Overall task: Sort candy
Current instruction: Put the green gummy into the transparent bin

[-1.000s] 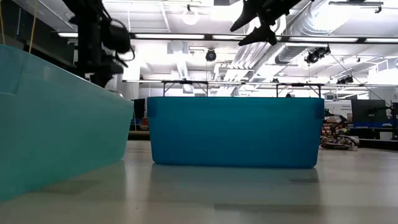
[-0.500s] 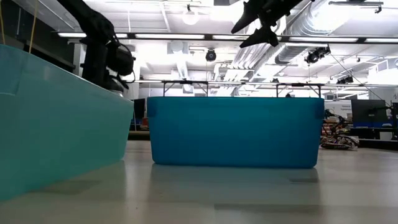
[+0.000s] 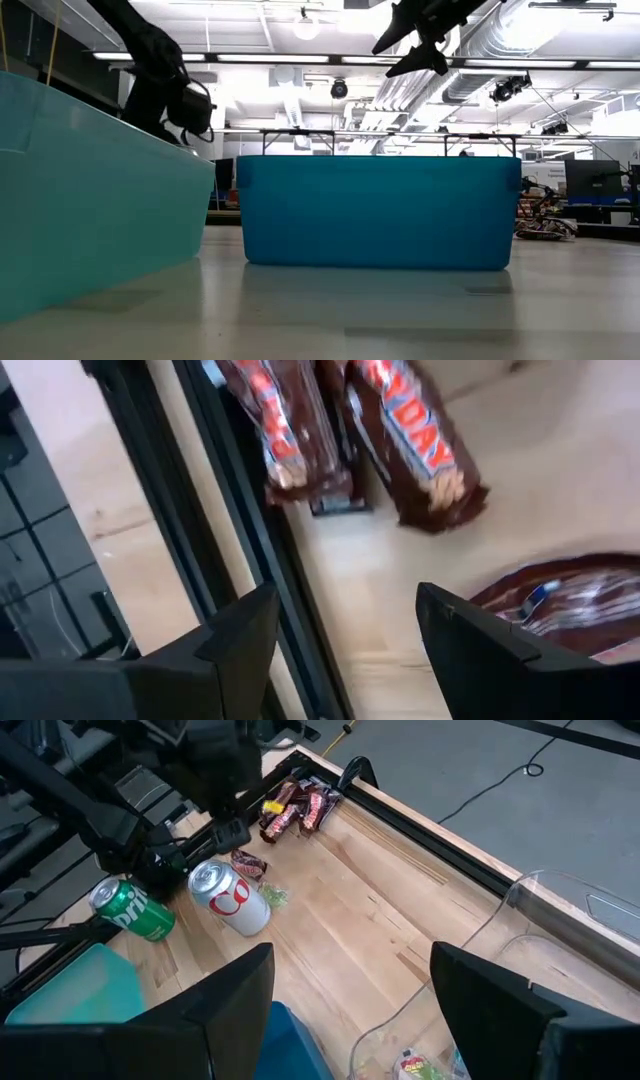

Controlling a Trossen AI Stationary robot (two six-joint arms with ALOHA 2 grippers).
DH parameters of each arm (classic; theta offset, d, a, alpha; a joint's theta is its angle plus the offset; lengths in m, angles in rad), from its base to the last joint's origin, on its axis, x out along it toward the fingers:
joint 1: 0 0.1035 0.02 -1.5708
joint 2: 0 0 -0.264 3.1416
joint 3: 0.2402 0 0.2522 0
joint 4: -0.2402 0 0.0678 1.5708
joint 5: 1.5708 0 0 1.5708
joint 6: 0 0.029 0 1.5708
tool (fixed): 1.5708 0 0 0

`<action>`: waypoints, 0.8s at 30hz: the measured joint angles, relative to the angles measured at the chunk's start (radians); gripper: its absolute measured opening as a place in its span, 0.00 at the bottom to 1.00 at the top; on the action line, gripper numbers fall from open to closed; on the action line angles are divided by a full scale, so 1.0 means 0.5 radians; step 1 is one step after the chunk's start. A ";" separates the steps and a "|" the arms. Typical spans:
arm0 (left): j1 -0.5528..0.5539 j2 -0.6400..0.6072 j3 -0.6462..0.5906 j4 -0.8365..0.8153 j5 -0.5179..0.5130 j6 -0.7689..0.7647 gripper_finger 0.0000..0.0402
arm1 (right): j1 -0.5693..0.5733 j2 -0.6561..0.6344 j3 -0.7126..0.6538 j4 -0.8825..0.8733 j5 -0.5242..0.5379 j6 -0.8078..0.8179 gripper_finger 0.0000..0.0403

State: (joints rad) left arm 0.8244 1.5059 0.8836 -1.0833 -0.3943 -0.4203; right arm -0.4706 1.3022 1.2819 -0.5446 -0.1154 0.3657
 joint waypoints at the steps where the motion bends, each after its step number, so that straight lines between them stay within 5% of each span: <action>1: -0.014 0.000 -0.029 0.013 0.002 -0.023 0.56 | 0.000 0.000 0.000 0.000 0.000 0.001 0.65; 18: -0.435 -0.001 -0.116 0.213 0.241 -0.255 0.56 | 0.000 0.000 0.000 0.005 0.000 -0.009 0.65; 24: -0.445 -0.001 -0.114 0.331 0.267 0.039 0.56 | 0.000 0.000 0.000 0.005 0.001 0.021 0.65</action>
State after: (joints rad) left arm 0.6018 1.5055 0.8264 -0.9176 -0.2610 -0.4010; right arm -0.4706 1.3022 1.2819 -0.5421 -0.1150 0.3760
